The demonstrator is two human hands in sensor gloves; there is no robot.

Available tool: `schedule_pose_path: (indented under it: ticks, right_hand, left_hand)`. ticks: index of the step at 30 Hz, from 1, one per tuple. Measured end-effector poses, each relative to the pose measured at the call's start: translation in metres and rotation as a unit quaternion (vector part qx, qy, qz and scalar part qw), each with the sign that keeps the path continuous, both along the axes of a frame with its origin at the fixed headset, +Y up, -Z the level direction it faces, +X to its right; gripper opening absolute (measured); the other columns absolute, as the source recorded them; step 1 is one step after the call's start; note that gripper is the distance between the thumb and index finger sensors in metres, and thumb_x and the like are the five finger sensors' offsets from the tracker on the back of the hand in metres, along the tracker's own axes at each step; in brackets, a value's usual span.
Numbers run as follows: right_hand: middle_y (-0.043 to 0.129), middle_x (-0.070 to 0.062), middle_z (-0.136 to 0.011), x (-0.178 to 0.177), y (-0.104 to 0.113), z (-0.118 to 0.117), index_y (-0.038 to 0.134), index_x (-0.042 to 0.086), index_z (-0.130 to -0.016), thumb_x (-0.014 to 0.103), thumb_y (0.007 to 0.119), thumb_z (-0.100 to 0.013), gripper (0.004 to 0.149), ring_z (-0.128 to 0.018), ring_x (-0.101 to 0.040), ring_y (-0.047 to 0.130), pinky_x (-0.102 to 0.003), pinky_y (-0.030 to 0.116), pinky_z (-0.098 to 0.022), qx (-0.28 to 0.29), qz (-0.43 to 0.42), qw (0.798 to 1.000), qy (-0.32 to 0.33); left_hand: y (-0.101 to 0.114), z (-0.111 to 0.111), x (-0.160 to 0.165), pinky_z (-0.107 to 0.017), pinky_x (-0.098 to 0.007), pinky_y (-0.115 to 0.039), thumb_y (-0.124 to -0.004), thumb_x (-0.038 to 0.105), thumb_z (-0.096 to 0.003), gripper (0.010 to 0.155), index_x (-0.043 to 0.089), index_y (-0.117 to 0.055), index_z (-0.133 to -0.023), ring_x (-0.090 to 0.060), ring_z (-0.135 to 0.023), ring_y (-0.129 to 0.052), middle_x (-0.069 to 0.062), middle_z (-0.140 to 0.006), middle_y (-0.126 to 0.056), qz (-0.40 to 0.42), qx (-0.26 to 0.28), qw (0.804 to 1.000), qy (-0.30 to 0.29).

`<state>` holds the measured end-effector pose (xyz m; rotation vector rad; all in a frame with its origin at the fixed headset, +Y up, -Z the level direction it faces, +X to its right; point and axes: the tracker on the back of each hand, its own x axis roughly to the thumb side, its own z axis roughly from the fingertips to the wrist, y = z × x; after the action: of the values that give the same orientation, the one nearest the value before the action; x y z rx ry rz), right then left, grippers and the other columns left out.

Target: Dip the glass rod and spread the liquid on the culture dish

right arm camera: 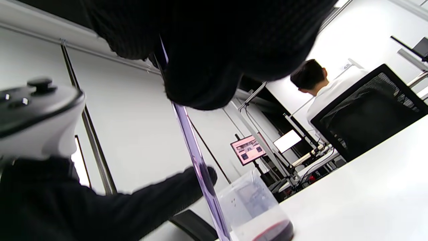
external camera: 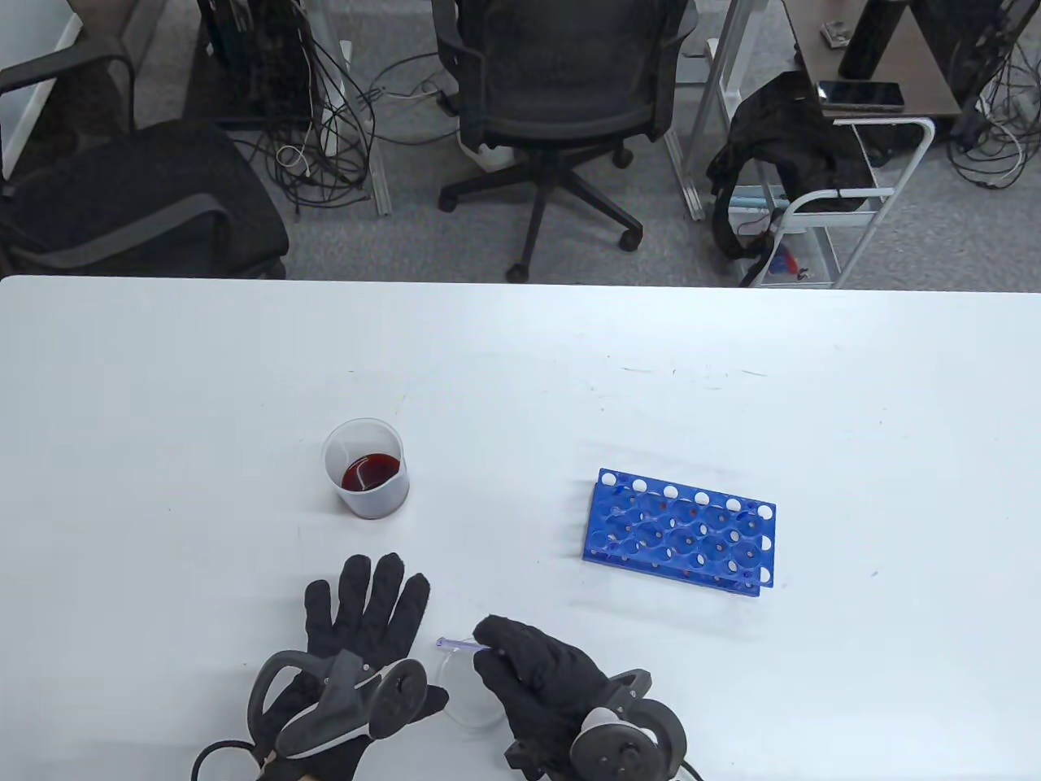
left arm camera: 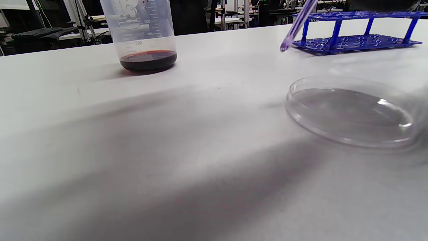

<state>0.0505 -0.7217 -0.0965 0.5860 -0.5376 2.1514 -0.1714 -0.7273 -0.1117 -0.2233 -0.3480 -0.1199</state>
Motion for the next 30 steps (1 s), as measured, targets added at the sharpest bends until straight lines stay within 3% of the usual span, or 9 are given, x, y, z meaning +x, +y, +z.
schedule_pose_path:
  ticks: [4,7,11,13,21,30]
  right_hand:
    - [0.091,-0.001,-0.08,-0.002,-0.003,-0.001,0.072,0.023,-0.093,0.043,0.075,-0.056,0.043,-0.05,-0.007,0.1,-0.03,0.09,-0.035,-0.006,0.004,1.0,0.006]
    - [0.091,-0.001,-0.079,-0.002,-0.003,-0.001,0.073,0.023,-0.093,0.043,0.075,-0.055,0.043,-0.05,-0.007,0.1,-0.029,0.09,-0.035,-0.008,0.001,1.0,0.005]
    - [0.092,0.0,-0.079,-0.002,-0.003,-0.001,0.073,0.022,-0.093,0.044,0.075,-0.055,0.043,-0.049,-0.007,0.1,-0.029,0.09,-0.035,-0.013,-0.002,1.0,0.005]
    - [0.092,0.0,-0.078,-0.002,-0.003,-0.001,0.073,0.022,-0.092,0.044,0.075,-0.055,0.043,-0.049,-0.006,0.101,-0.029,0.09,-0.035,-0.014,-0.004,1.0,0.007]
    - [0.094,0.0,-0.075,-0.004,-0.003,-0.001,0.074,0.019,-0.091,0.044,0.076,-0.054,0.044,-0.047,-0.006,0.101,-0.029,0.09,-0.034,-0.016,-0.002,1.0,0.01]
    - [0.094,-0.001,-0.074,-0.008,0.003,0.005,0.076,0.019,-0.089,0.044,0.078,-0.053,0.043,-0.047,-0.007,0.101,-0.03,0.09,-0.034,0.006,0.014,1.0,0.007]
  left_hand:
    - [0.007,0.006,0.002,-0.079,-0.073,-0.03,-0.057,0.08,-0.0389,0.107,0.022,-0.015,-0.119,-0.052,-0.115,-0.018,-0.019,-0.124,-0.013,0.036,0.06,0.997,-0.011]
    - [0.015,0.013,0.004,-0.082,-0.067,-0.046,-0.06,0.077,-0.0402,0.099,0.025,-0.031,-0.12,-0.049,-0.117,-0.041,-0.015,-0.126,-0.037,0.089,0.132,0.987,-0.02]
    - [0.022,0.022,0.008,-0.077,-0.056,-0.067,-0.065,0.07,-0.044,0.081,0.027,-0.056,-0.113,-0.04,-0.104,-0.077,-0.006,-0.115,-0.07,0.171,0.212,0.962,-0.032]
    - [0.024,0.025,0.011,-0.073,-0.054,-0.072,-0.067,0.066,-0.0456,0.073,0.027,-0.065,-0.108,-0.036,-0.095,-0.085,-0.002,-0.107,-0.079,0.181,0.228,0.956,-0.038]
    - [0.019,0.033,0.029,-0.062,-0.045,-0.082,-0.075,0.055,-0.0485,0.056,0.024,-0.078,-0.095,-0.028,-0.073,-0.096,0.004,-0.086,-0.091,0.162,0.268,0.948,-0.059]
    - [0.021,0.04,0.031,-0.051,-0.041,-0.085,-0.076,0.057,-0.0488,0.052,0.023,-0.085,-0.087,-0.025,-0.056,-0.1,0.004,-0.072,-0.096,0.166,0.329,0.928,-0.055]
